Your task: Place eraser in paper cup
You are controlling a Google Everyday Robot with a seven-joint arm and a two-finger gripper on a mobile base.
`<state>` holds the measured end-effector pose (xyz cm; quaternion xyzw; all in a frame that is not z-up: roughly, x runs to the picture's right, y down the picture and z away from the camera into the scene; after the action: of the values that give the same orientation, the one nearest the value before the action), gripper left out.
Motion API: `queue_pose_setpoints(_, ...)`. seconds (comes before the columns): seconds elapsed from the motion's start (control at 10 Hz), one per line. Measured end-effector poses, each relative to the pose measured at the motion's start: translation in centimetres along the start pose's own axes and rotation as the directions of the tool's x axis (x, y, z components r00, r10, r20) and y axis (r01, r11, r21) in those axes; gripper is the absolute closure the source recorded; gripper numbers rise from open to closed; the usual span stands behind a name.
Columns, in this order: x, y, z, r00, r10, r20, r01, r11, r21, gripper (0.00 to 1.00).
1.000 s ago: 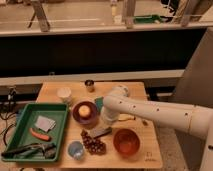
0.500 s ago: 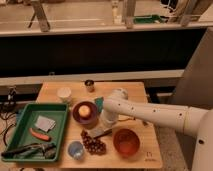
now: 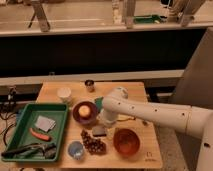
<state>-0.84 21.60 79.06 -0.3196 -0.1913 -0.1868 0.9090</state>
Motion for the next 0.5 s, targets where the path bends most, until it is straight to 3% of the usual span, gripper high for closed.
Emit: queue_pose_setpoints(0.5,0.55,-0.04,0.52,1.000,0.022,0.002,-0.022,1.000,0.009,0.20)
